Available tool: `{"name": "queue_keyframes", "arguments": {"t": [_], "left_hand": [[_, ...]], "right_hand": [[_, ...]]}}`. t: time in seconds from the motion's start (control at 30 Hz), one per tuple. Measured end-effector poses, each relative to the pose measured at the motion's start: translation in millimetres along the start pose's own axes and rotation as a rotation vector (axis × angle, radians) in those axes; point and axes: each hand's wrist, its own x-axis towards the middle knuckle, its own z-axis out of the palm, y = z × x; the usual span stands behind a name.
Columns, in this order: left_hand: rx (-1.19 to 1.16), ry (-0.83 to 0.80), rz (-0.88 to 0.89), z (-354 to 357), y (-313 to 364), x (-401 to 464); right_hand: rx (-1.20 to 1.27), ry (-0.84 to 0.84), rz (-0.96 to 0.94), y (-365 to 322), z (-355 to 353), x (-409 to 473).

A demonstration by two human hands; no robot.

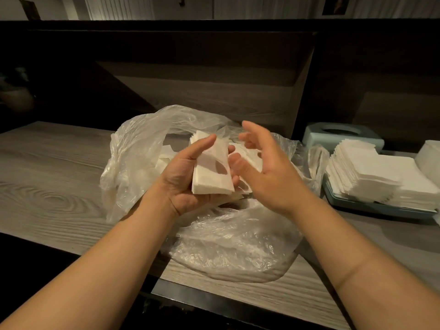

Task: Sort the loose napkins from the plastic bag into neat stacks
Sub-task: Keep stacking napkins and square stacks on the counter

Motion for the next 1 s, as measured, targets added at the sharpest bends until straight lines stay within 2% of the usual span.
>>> {"name": "queue_keyframes", "arguments": {"t": [0.1, 0.2, 0.3, 0.43, 0.57, 1.0], "left_hand": [[-0.044, 0.026, 0.049, -1, 4, 2], [-0.085, 0.058, 0.080, -5, 7, 3], [-0.110, 0.065, 0.090, -6, 8, 3], [-0.126, 0.071, 0.092, -5, 9, 3], [-0.122, 0.071, 0.089, -5, 9, 2], [-0.140, 0.060, 0.079, -8, 10, 4]], "right_hand": [[-0.107, 0.116, 0.032, 9, -2, 6], [-0.358, -0.019, 0.051, 16, -6, 9], [-0.488, -0.191, 0.068, 16, -7, 7], [-0.644, -0.259, 0.034, 13, -9, 4], [-0.669, -0.214, -0.017, 16, -8, 6], [-0.520, -0.084, -0.045, 12, -11, 7]]}}
